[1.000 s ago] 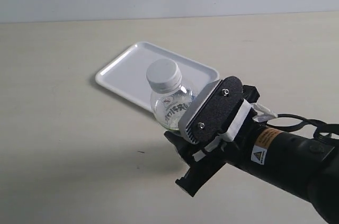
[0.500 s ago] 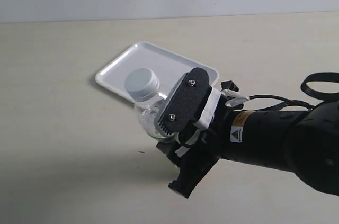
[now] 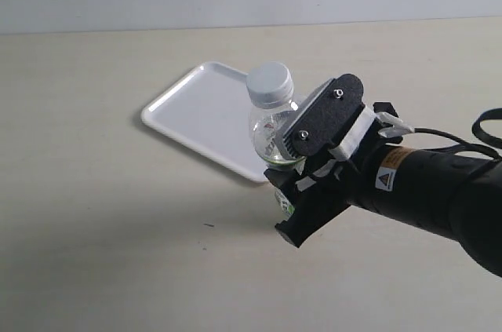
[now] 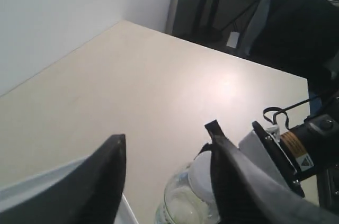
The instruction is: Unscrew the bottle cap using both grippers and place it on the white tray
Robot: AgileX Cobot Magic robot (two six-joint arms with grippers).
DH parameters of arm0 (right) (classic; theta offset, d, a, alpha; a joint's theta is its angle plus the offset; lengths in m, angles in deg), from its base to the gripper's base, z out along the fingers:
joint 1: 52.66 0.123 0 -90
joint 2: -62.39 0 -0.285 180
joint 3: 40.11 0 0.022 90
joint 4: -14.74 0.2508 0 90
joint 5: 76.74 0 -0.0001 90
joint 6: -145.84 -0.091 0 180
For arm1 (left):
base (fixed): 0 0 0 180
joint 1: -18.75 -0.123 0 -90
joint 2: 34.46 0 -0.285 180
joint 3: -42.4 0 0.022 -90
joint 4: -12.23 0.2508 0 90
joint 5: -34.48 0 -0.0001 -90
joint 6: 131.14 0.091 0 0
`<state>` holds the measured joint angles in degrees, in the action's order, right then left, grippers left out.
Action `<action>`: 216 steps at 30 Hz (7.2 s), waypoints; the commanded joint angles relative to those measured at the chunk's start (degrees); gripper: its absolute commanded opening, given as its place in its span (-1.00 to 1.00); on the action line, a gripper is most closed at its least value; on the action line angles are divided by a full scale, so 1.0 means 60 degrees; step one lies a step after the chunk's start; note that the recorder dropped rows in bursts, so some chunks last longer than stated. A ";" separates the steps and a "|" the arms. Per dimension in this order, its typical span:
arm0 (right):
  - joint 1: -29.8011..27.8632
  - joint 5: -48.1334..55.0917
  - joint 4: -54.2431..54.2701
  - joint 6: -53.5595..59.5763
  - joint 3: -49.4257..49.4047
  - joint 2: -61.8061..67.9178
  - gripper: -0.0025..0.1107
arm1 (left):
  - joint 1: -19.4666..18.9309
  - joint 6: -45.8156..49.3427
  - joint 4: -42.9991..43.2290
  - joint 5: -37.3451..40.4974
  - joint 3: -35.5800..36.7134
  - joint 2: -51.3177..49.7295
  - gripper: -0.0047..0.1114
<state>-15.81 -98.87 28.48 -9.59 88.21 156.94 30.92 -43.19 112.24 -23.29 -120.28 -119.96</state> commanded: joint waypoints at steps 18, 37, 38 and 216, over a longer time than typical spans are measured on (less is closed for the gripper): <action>-0.0044 -0.0069 -0.0798 -0.1091 -0.0187 -0.0014 -0.96 | 0.0468 0.8832 -0.1623 1.3850 -0.0025 -0.0088 0.28; -0.0044 0.0816 -0.0825 -0.1121 -0.0187 -0.0014 -0.96 | 0.3735 2.1908 -1.8562 2.1287 -0.5027 -0.1838 0.33; -0.0044 0.0816 -0.0825 -0.1121 -0.0187 -0.0014 -0.96 | 0.3860 2.1710 -1.8562 2.1287 -0.5452 -0.2138 0.33; -0.0044 -0.1102 -0.1456 -0.1660 -0.0111 0.0974 -0.88 | 0.5415 1.4578 -1.7611 2.1287 -0.6450 -0.3419 0.64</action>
<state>-16.03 -103.67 20.60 -19.31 87.02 161.19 63.46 43.56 6.25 104.38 -159.20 -141.02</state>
